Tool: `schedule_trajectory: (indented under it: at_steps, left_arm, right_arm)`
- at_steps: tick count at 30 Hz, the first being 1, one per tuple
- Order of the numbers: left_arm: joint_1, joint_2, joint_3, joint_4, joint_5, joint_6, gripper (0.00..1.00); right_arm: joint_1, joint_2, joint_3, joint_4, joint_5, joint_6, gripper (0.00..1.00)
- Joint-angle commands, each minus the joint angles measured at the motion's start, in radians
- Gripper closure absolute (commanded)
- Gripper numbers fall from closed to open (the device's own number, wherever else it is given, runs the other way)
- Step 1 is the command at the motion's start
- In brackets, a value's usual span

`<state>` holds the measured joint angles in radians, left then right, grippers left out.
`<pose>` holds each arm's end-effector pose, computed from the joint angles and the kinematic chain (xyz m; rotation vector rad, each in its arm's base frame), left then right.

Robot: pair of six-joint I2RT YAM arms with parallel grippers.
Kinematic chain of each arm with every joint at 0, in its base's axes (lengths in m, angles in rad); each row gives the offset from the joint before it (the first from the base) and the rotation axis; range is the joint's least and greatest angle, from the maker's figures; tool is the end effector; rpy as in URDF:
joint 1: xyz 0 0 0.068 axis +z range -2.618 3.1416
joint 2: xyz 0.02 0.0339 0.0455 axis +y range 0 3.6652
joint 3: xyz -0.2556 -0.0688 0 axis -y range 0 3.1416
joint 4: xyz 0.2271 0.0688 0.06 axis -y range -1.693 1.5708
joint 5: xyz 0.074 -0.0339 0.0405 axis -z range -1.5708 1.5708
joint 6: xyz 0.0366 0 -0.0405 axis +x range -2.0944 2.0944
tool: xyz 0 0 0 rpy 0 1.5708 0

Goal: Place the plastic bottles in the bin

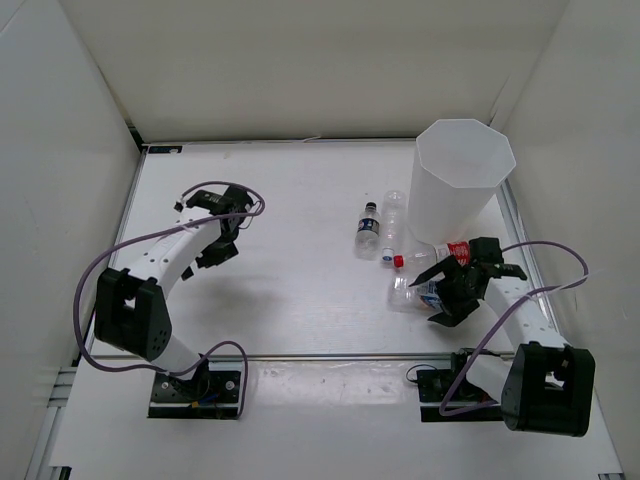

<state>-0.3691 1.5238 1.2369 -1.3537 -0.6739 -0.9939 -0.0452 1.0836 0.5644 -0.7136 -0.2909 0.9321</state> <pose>0.2280 -0.0637 0.2598 -0.7870 2.5427 0.7826 0.1638 0.0031 0.1759 1.2982 2.5962 0.5964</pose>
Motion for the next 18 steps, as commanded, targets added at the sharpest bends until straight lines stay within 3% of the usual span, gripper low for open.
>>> schedule_trajectory:
  at_steps: [1,9,18]
  left_arm:
    - [0.021,-0.019,-0.017,-0.042,0.03,0.015,0.0]
    - [0.021,-0.039,-0.06,-0.042,0.03,0.006,0.0]
    - [0.021,-0.048,-0.069,-0.024,0.03,0.006,0.0]
  right_arm:
    - [-0.004,0.035,-0.011,-0.001,0.107,0.022,0.0]
    - [-0.013,-0.123,0.043,-0.036,0.116,0.118,0.0]
    - [-0.031,-0.197,0.043,-0.09,0.154,0.303,0.0]
